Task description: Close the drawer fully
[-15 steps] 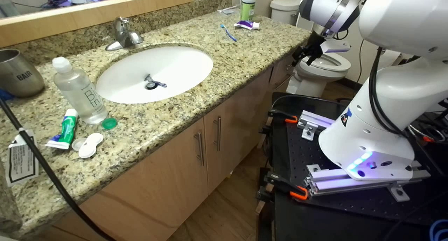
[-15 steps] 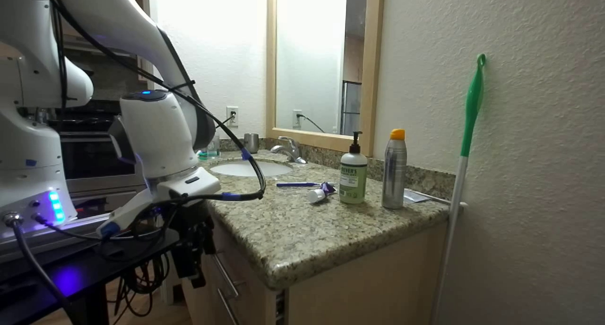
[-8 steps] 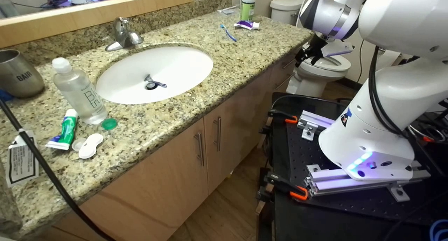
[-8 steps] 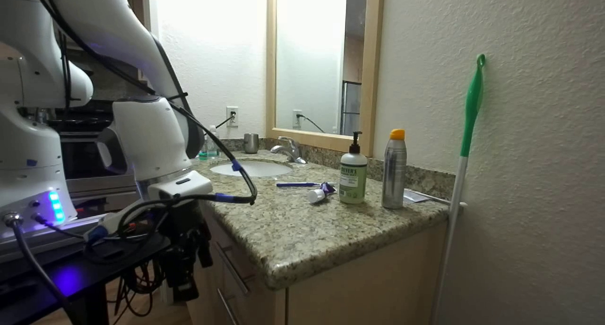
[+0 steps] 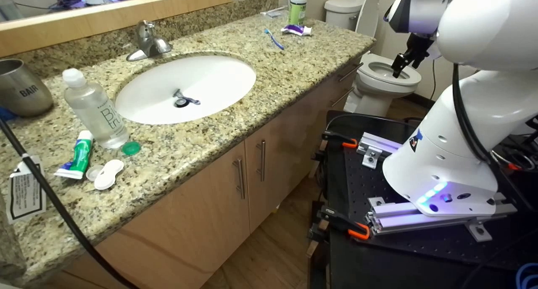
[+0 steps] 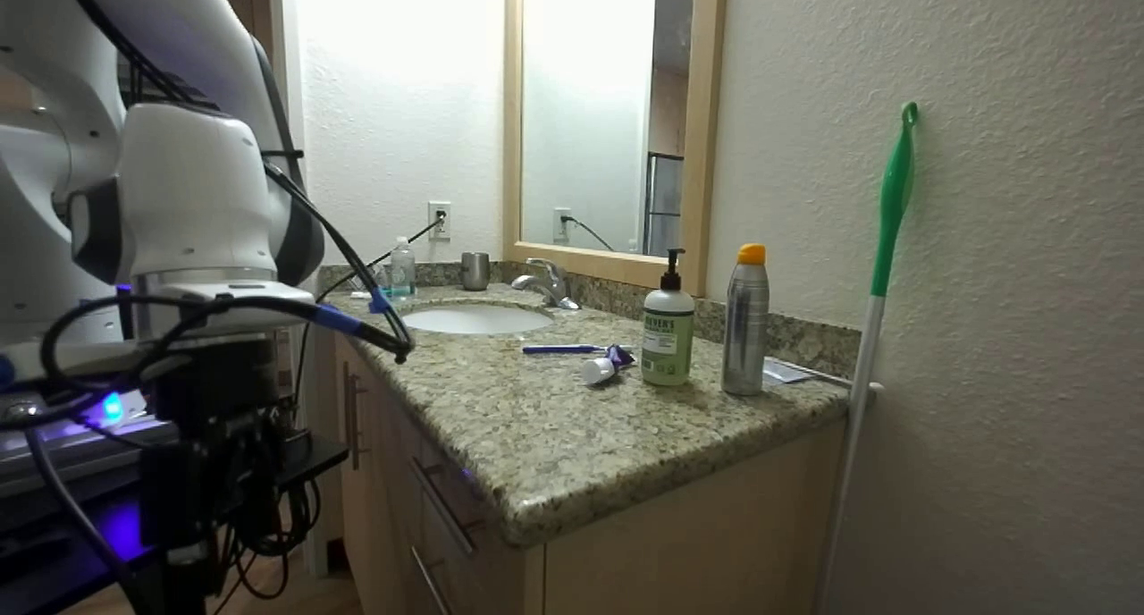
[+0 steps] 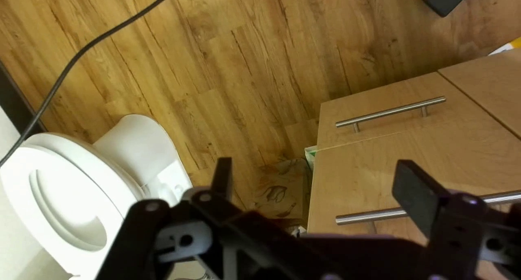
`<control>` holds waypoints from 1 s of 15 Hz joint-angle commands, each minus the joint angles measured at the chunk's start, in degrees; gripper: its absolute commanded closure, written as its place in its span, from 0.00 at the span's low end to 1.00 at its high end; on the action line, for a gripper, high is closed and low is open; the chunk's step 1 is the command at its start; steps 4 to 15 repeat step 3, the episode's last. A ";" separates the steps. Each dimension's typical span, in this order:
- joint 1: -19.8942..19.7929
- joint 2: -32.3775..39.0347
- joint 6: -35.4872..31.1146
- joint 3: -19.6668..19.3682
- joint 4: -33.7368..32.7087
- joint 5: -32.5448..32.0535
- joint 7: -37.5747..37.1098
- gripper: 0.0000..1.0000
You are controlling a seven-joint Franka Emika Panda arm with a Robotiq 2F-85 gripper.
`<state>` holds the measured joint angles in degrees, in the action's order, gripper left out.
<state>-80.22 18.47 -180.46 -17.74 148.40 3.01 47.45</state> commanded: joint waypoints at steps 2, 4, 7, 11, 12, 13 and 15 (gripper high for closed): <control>3.91 -4.44 5.96 -7.27 0.49 -9.55 -6.06 0.00; 5.96 -5.55 7.36 -11.02 0.48 -13.18 -8.32 0.00; 5.96 -5.55 7.36 -11.02 0.48 -13.18 -8.32 0.00; 5.96 -5.55 7.36 -11.02 0.48 -13.18 -8.32 0.00; 5.96 -5.55 7.36 -11.02 0.48 -13.18 -8.32 0.00; 5.96 -5.55 7.36 -11.02 0.48 -13.18 -8.32 0.00; 5.96 -5.55 7.36 -11.02 0.48 -13.18 -8.32 0.00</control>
